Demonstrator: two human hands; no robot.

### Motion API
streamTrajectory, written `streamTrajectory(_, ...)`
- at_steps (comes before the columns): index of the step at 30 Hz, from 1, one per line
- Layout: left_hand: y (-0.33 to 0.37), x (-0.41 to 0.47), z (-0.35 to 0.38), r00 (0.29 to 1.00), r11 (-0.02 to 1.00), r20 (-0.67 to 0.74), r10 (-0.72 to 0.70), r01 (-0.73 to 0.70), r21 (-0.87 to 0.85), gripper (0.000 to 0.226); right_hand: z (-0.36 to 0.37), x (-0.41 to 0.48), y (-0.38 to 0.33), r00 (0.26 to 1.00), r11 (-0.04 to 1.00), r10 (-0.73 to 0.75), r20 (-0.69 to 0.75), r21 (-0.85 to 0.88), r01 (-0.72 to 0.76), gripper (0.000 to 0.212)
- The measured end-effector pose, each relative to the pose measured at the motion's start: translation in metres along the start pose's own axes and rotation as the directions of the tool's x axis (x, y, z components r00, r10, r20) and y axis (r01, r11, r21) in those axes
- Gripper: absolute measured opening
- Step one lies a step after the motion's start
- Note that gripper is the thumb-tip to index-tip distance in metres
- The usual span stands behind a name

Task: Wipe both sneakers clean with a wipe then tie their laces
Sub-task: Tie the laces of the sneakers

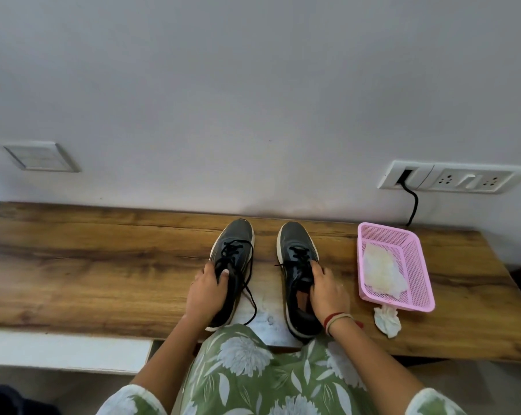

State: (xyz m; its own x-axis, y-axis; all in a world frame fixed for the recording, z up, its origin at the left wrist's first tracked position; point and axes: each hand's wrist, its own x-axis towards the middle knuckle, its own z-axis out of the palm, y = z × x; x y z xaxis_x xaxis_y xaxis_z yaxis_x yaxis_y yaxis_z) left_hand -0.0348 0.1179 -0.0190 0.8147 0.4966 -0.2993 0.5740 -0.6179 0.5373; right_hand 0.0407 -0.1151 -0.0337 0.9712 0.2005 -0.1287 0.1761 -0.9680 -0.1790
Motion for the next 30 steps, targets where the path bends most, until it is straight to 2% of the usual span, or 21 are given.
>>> streamTrajectory(3, 0.002, -0.001, 0.0, 0.999, 0.998, 0.021, 0.039, -0.04, 0.038, 0.035, -0.004, 0.009, 0.013, 1.0, 1.0, 0.013, -0.018, -0.018, -0.013, 0.05)
streamTrajectory(5, 0.004, -0.003, 0.003, 0.998, 0.995, 0.024, 0.055, -0.057, 0.08, 0.04, -0.007, 0.014, 0.023, 0.999, 0.999, 0.033, -0.025, -0.008, -0.033, 0.049)
streamTrajectory(9, 0.009, -0.005, 0.006, 0.998, 0.997, 0.012, 0.065, -0.066, 0.029, 0.052, -0.011, 0.015, 0.039, 0.998, 0.998, 0.063, -0.011, 0.024, -0.063, 0.05)
streamTrajectory(14, 0.019, -0.016, 0.012, 0.987, 0.988, 0.047, 0.156, -0.157, 0.002, 0.041, -0.012, 0.016, 0.047, 0.999, 0.998, 0.038, 0.024, 0.055, -0.039, 0.051)
streamTrajectory(18, 0.026, -0.017, 0.018, 0.989, 0.989, 0.041, 0.145, -0.144, -0.01, 0.035, -0.021, 0.012, 0.039, 0.993, 0.995, 0.074, 0.096, 0.054, -0.08, 0.058)
streamTrajectory(20, 0.027, -0.014, 0.021, 0.99, 0.99, 0.026, 0.14, -0.14, 0.005, 0.032, -0.031, 0.005, 0.026, 0.997, 0.996, 0.079, -0.005, 0.045, -0.079, 0.062)
streamTrajectory(22, 0.029, -0.013, 0.023, 0.991, 0.991, 0.022, 0.13, -0.131, 0.02, 0.031, -0.039, -0.006, 0.005, 0.977, 0.981, -0.036, -0.21, 0.18, 0.074, 0.054)
streamTrajectory(23, 0.031, -0.012, 0.025, 0.991, 0.991, 0.029, 0.13, -0.131, 0.024, 0.032, -0.041, -0.012, -0.009, 0.963, 0.948, -0.103, -0.248, 0.269, 0.17, 0.048)
streamTrajectory(25, 0.037, -0.013, 0.028, 0.989, 0.99, 0.059, 0.137, -0.138, 0.019, 0.032, -0.035, -0.02, -0.038, 0.97, 0.881, -0.2, -0.14, 0.407, 0.241, 0.04)
streamTrajectory(28, 0.046, -0.013, 0.03, 0.986, 0.99, 0.092, 0.137, -0.134, -0.038, 0.039, -0.012, -0.018, -0.065, 0.971, 0.864, -0.205, 0.125, 0.49, 0.12, 0.049)
streamTrajectory(30, 0.047, -0.008, 0.029, 0.986, 0.987, 0.085, 0.142, -0.135, -0.083, 0.043, -0.005, -0.012, -0.069, 0.977, 0.862, -0.162, 0.137, 0.501, 0.073, 0.045)
